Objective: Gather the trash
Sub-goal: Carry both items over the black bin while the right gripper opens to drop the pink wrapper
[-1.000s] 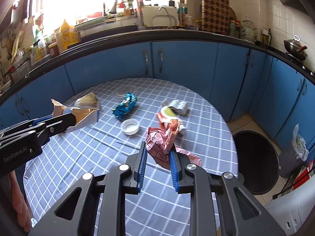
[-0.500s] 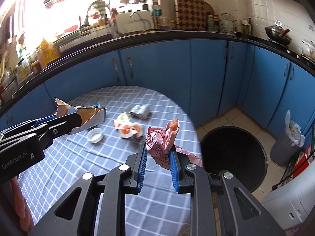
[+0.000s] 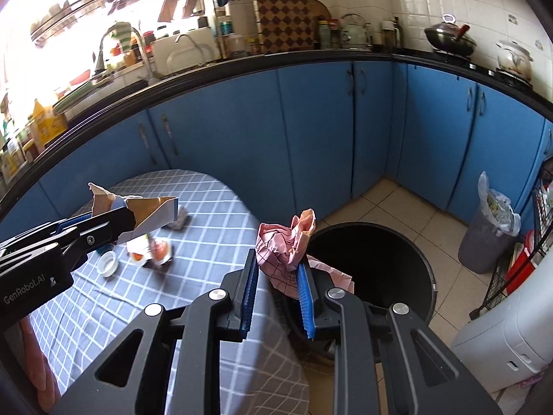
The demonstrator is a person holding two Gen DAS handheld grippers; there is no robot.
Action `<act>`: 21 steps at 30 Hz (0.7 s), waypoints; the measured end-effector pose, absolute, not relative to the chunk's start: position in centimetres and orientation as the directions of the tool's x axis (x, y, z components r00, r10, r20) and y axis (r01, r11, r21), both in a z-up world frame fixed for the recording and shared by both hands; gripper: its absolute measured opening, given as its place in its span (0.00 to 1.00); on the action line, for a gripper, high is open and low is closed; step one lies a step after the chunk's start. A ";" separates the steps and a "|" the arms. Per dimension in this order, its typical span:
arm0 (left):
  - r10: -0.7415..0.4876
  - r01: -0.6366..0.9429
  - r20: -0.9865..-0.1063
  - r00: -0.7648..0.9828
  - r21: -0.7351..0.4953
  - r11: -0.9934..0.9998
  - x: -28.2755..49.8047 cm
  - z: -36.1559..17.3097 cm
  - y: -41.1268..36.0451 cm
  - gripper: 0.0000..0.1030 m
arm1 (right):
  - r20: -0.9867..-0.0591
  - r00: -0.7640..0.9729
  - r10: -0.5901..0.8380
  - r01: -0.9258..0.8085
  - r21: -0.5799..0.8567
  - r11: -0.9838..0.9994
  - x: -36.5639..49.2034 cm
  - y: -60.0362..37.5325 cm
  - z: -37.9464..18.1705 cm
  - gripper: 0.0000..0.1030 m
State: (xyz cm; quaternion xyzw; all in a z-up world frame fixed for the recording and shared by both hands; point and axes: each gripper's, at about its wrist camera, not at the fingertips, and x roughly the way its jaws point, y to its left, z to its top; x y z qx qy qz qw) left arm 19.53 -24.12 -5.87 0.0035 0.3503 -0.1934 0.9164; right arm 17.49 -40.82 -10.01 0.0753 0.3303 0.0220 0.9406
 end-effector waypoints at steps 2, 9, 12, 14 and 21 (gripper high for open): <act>-0.359 0.369 -0.642 0.678 -0.125 0.921 19.9 -5.9 -25.1 0.30 | -0.618 0.781 0.085 0.021 0.162 0.987 17.6 -41.6 -10.3 0.21; -0.379 0.401 -0.639 0.669 -0.118 0.908 20.9 -6.2 -27.6 0.30 | -0.626 0.777 0.060 0.065 0.175 0.982 18.5 -44.0 -11.1 0.21; -0.384 0.409 -0.643 0.663 -0.119 0.905 21.3 -6.4 -28.4 0.30 | -0.627 0.778 0.050 0.078 0.176 0.981 18.8 -44.8 -11.3 0.21; -0.386 0.416 -0.642 0.662 -0.114 0.902 21.5 -6.4 -29.1 0.30 | -0.625 0.780 0.039 0.091 0.175 0.980 19.0 -45.3 -11.3 0.23; -0.396 0.435 -0.632 0.667 -0.102 0.895 22.0 -6.1 -30.5 0.30 | -0.639 0.770 -0.008 0.149 0.167 0.975 20.1 -47.0 -11.7 0.25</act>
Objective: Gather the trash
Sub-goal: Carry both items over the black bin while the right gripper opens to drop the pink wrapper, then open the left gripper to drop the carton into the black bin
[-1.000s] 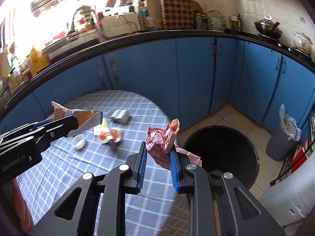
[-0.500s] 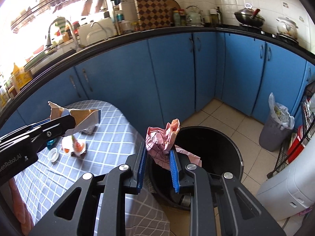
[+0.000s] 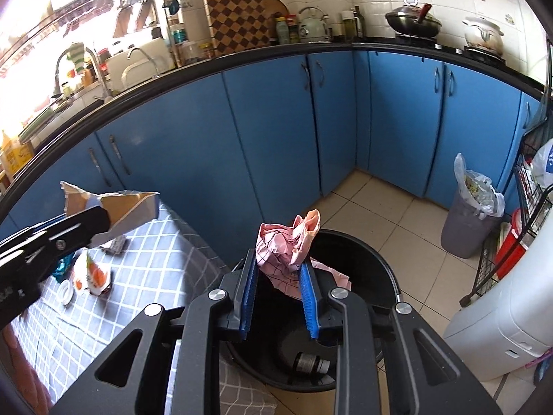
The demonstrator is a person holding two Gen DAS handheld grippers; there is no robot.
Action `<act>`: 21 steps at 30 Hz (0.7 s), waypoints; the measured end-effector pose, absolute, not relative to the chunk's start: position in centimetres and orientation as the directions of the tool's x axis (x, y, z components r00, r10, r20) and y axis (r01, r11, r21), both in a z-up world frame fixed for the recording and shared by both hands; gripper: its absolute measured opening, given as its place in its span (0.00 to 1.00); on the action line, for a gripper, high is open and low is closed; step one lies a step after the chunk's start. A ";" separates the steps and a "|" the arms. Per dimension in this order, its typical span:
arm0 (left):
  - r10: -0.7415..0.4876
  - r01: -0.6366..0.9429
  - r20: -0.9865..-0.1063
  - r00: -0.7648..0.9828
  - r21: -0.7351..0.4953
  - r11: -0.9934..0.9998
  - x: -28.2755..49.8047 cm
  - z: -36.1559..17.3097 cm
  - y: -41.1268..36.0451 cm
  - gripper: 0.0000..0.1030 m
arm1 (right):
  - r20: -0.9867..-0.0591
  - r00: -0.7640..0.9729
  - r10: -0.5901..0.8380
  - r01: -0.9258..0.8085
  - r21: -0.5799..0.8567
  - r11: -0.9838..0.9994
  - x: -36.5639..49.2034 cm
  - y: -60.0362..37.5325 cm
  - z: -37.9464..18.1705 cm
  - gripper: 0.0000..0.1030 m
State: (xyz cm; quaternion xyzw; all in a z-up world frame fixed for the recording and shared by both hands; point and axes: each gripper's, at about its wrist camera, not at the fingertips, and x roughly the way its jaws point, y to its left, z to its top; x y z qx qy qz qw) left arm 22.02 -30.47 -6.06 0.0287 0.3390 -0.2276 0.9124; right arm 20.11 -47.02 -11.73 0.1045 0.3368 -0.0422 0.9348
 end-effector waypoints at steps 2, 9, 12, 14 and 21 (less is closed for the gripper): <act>-0.400 0.438 -0.628 0.668 -0.102 0.893 22.1 -5.9 -30.7 0.30 | -0.655 0.755 -0.024 0.169 0.159 0.973 20.5 -47.3 -11.9 0.36; -0.410 0.454 -0.627 0.662 -0.099 0.885 22.2 -5.8 -31.5 0.30 | -0.632 0.768 -0.100 0.247 0.149 0.957 19.6 -48.4 -11.7 0.88; -0.420 0.466 -0.630 0.653 -0.102 0.879 22.2 -5.8 -32.2 0.30 | -0.639 0.763 -0.095 0.251 0.159 0.955 19.5 -48.8 -11.8 0.88; -0.426 0.474 -0.629 0.650 -0.102 0.874 22.2 -5.8 -32.7 0.30 | -0.639 0.763 -0.100 0.254 0.155 0.955 19.2 -48.8 -11.8 0.88; -0.444 0.507 -0.631 0.636 -0.093 0.857 22.4 -5.8 -34.9 0.30 | -0.644 0.756 -0.113 0.262 0.141 0.955 18.6 -49.2 -11.9 0.88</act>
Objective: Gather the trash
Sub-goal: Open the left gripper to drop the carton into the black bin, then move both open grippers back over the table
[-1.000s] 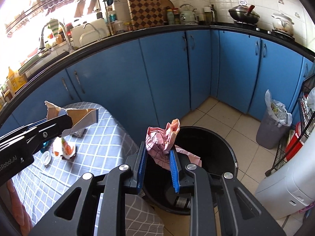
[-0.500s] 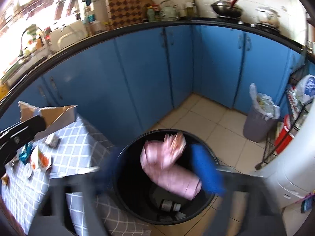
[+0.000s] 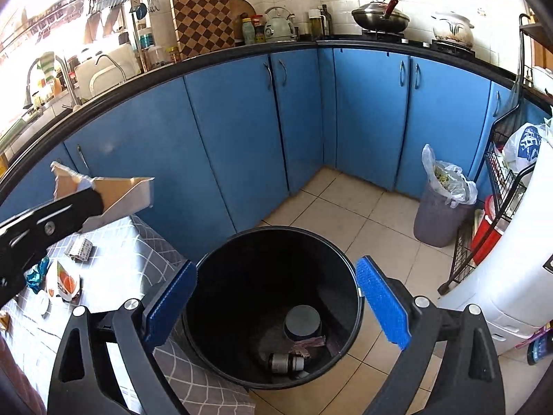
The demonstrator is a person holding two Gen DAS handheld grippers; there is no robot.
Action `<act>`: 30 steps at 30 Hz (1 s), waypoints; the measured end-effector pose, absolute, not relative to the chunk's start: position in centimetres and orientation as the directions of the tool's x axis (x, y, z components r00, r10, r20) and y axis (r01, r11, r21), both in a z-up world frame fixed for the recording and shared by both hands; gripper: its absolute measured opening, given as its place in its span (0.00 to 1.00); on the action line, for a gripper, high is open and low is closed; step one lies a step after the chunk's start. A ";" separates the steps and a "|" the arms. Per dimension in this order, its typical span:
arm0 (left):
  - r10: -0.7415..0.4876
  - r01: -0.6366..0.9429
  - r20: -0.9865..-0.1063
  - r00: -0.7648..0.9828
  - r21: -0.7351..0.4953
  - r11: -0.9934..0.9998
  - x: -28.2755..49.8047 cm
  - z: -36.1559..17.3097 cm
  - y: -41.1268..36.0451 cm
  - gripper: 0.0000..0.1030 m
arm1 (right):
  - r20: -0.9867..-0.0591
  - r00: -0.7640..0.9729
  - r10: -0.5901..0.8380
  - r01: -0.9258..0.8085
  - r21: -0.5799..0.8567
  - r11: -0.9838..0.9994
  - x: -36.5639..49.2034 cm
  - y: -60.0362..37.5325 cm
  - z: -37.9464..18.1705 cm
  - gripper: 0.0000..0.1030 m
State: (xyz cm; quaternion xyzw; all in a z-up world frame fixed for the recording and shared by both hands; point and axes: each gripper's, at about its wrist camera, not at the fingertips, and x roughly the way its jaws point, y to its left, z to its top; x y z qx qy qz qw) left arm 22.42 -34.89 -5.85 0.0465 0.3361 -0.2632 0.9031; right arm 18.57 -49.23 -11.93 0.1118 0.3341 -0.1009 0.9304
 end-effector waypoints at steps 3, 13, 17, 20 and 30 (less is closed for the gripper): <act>-0.450 0.520 -0.635 0.628 -0.087 0.849 23.0 -5.8 -36.2 0.30 | -0.643 0.756 -0.118 0.272 0.145 0.951 18.3 -49.6 -12.0 0.88; -0.470 0.456 -0.588 0.658 -0.185 0.870 25.0 -5.0 -35.8 0.97 | -0.650 0.750 -0.123 0.285 0.150 0.947 17.8 -50.1 -12.4 0.88; -0.430 0.451 -0.604 0.672 -0.128 0.884 24.7 -5.0 -35.0 0.97 | -0.654 0.749 -0.110 0.275 0.155 0.949 17.8 -49.4 -12.4 0.88; -0.395 0.425 -0.612 0.685 -0.104 0.899 24.1 -5.5 -33.5 0.97 | -0.649 0.753 -0.110 0.265 0.145 0.953 17.9 -48.5 -12.3 0.88; -0.285 0.345 -0.606 0.743 -0.018 0.938 21.5 -5.7 -26.6 0.97 | -0.628 0.775 -0.065 0.178 0.118 0.977 18.5 -42.7 -10.4 0.88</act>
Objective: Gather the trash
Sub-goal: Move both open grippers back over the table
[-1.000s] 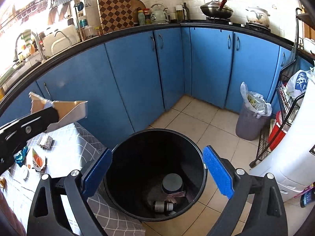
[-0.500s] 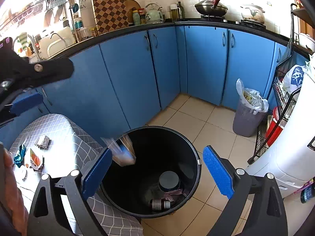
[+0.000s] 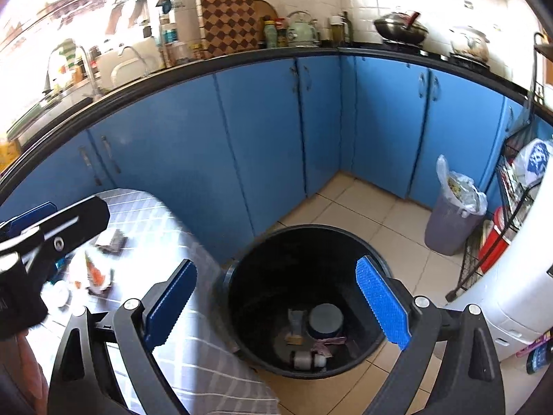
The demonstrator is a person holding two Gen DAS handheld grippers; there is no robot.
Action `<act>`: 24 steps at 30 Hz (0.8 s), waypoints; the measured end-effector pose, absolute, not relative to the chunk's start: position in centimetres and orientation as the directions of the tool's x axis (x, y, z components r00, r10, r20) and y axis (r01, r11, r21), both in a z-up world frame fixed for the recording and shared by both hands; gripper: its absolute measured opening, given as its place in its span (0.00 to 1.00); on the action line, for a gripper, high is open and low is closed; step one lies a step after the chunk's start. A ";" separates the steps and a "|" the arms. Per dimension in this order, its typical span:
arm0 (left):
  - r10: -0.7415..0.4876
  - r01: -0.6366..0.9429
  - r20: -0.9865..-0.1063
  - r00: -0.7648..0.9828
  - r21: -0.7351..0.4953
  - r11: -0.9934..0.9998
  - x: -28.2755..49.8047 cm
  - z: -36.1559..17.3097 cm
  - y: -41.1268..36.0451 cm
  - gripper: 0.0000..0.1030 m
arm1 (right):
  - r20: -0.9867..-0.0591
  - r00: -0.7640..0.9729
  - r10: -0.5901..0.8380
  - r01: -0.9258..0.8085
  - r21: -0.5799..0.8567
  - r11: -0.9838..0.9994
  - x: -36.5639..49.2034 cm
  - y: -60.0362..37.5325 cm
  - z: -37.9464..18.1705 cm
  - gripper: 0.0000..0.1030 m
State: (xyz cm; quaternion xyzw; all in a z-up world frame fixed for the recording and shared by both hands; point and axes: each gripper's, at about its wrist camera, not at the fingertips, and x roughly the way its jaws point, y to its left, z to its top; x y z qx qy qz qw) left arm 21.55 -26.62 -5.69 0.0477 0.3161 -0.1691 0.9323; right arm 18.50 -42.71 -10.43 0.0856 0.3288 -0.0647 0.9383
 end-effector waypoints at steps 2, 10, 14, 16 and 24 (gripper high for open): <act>-0.274 0.325 -0.595 0.755 -0.023 0.945 21.0 -5.1 -24.9 0.97 | -0.624 0.780 -0.050 0.153 0.113 0.982 18.5 -41.1 -9.9 0.88; -0.168 0.199 -0.566 0.807 -0.007 0.980 19.4 -3.5 -16.2 0.97 | -0.605 0.796 0.027 0.020 0.070 0.997 18.8 -32.6 -8.1 0.88; -0.089 0.098 -0.577 0.812 -0.015 0.995 18.5 -4.1 -10.0 0.97 | -0.617 0.783 0.074 -0.062 0.042 0.997 18.9 -27.8 -8.4 0.88; -0.047 0.051 -0.585 0.810 -0.010 0.999 18.1 -4.6 -7.4 0.97 | -0.631 0.769 0.104 -0.099 0.044 0.994 19.1 -25.7 -8.7 0.88; 0.111 -0.126 -0.628 0.770 0.020 0.992 15.9 -7.6 3.2 0.97 | -0.690 0.700 0.185 -0.219 0.039 0.975 20.5 -17.4 -11.0 0.88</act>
